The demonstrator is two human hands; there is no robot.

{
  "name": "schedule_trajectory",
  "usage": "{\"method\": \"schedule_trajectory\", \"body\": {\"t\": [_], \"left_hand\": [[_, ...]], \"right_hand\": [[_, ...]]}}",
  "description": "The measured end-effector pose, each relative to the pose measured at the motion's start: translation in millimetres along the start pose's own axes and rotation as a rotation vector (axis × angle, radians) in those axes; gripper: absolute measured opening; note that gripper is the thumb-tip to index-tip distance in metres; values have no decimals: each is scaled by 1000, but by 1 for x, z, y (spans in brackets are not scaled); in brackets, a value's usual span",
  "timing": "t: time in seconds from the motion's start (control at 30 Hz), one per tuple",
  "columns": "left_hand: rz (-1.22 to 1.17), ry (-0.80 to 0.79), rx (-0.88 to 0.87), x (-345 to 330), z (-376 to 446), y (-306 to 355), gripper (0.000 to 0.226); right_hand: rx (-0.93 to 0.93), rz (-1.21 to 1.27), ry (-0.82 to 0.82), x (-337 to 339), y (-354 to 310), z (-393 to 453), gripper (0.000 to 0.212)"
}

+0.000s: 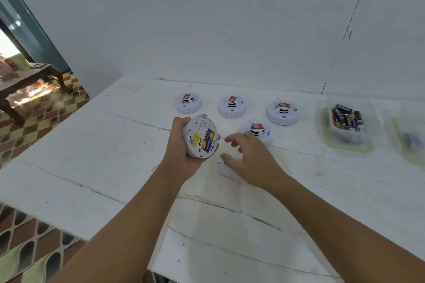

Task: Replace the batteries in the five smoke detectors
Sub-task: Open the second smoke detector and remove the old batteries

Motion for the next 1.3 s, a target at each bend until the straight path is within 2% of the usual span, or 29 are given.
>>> {"method": "schedule_trajectory", "body": {"t": [0.1,0.2,0.5,0.9,1.1,1.3], "left_hand": [[-7,-38,-5,-8,-1,-1,42],[-30,-89,2,-19,-4,-4,41],[-54,-106,-1,-30,1,-6,41],[-48,-89,-5,-27,9,-11,42],[-60,-46,-3,-18,12,-14,39],[-70,-98,14,-31,7,-12,38]], "right_hand": [[35,201,98,5,-11,8,20],[64,301,124,1,-16,10,12],[23,406,222,3,-7,13,20],[-46,465,172,0,-1,17,20],[21,483,187,3,-14,16,20],[82,540,232,3,-21,14,20]]}}
Point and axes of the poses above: each hand's wrist, its own z-axis towards the middle knuckle, its own x-axis out of the back of the hand, y = z × x, the point moved 8 cm from there along z, towards the middle knuckle, and after that the axes turned 14 degrees about z, right-handed, at the moved point
